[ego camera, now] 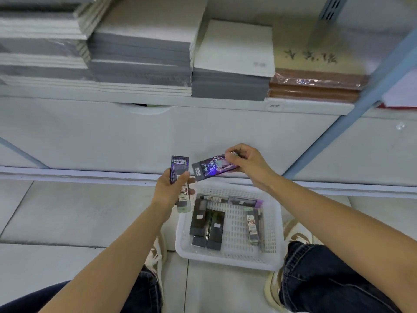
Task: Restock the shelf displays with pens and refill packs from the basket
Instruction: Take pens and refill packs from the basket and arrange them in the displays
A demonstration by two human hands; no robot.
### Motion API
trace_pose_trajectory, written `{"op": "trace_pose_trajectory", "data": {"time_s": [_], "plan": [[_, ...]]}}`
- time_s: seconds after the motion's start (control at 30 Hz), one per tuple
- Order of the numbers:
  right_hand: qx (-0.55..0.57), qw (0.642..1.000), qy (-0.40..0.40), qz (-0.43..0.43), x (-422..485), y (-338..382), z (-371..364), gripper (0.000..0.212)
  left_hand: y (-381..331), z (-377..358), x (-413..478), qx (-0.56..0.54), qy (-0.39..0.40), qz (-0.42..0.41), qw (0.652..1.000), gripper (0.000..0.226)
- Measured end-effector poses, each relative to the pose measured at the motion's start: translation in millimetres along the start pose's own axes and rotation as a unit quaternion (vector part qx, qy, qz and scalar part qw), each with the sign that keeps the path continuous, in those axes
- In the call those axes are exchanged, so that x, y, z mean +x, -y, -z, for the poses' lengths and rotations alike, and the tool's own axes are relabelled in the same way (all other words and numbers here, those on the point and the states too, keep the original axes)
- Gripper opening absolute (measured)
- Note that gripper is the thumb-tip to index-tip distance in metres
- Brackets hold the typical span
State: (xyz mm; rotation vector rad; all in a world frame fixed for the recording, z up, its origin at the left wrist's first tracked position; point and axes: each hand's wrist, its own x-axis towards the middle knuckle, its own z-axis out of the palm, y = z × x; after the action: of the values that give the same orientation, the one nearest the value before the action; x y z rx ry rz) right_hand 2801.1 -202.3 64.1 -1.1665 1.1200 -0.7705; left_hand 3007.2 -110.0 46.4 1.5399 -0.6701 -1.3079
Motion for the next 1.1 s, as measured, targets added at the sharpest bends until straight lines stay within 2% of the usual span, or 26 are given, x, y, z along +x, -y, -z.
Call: {"op": "trace_pose_trajectory", "data": {"time_s": [0.07, 0.17, 0.27, 0.37, 0.43, 0.5, 0.63, 0.73, 0.83, 0.97, 1.1], "plan": [[-0.014, 1.000, -0.009, 0.007, -6.9, 14.4, -3.5, 0.010, -16.6, -3.9, -8.5, -0.043, 0.019, -0.019, 0.999, 0.009], [-0.064, 0.997, 0.032, 0.018, -19.3, 32.1, -6.0, 0.015, -42.5, -8.3, -22.0, -0.064, 0.009, -0.062, 0.996, 0.011], [-0.112, 0.986, 0.122, 0.020, -31.2, 54.2, -9.4, 0.016, -70.6, -8.5, -34.2, -0.013, -0.005, -0.122, 0.992, 0.011], [-0.119, 0.973, 0.190, 0.061, -42.6, 79.0, -23.0, 0.021, -101.8, -12.2, -47.9, 0.072, 0.040, -0.178, 0.981, 0.017], [-0.130, 0.970, 0.168, 0.120, -48.4, 97.8, -32.5, 0.031, -123.7, -15.1, -57.0, 0.115, 0.073, -0.207, 0.969, 0.018], [-0.143, 0.965, 0.147, 0.166, -53.6, 120.6, -37.0, 0.036, -145.8, -14.4, -64.1, 0.110, 0.088, -0.225, 0.964, 0.017], [-0.180, 0.951, 0.124, 0.220, -62.2, 173.4, -33.7, 0.025, -191.8, -4.7, -75.1, 0.081, 0.090, -0.236, 0.964, 0.022], [-0.160, 0.945, 0.098, 0.269, -69.7, 221.0, -34.4, 0.018, -230.7, 4.5, -80.9, 0.048, 0.070, -0.265, 0.961, 0.020], [-0.137, 0.924, 0.056, 0.352, -77.9, 276.6, -37.7, 0.017, -268.6, 14.3, -87.8, 0.024, 0.076, -0.300, 0.951, 0.012], [-0.105, 0.890, 0.000, 0.444, -86.2, 355.6, -37.7, 0.020, -308.5, 21.1, -97.4, 0.023, 0.082, -0.340, 0.936, 0.014], [-0.122, 0.863, -0.055, 0.487, -80.4, 409.7, -34.9, 0.021, -335.4, 20.3, -99.9, 0.028, 0.063, -0.384, 0.921, 0.019]]}}
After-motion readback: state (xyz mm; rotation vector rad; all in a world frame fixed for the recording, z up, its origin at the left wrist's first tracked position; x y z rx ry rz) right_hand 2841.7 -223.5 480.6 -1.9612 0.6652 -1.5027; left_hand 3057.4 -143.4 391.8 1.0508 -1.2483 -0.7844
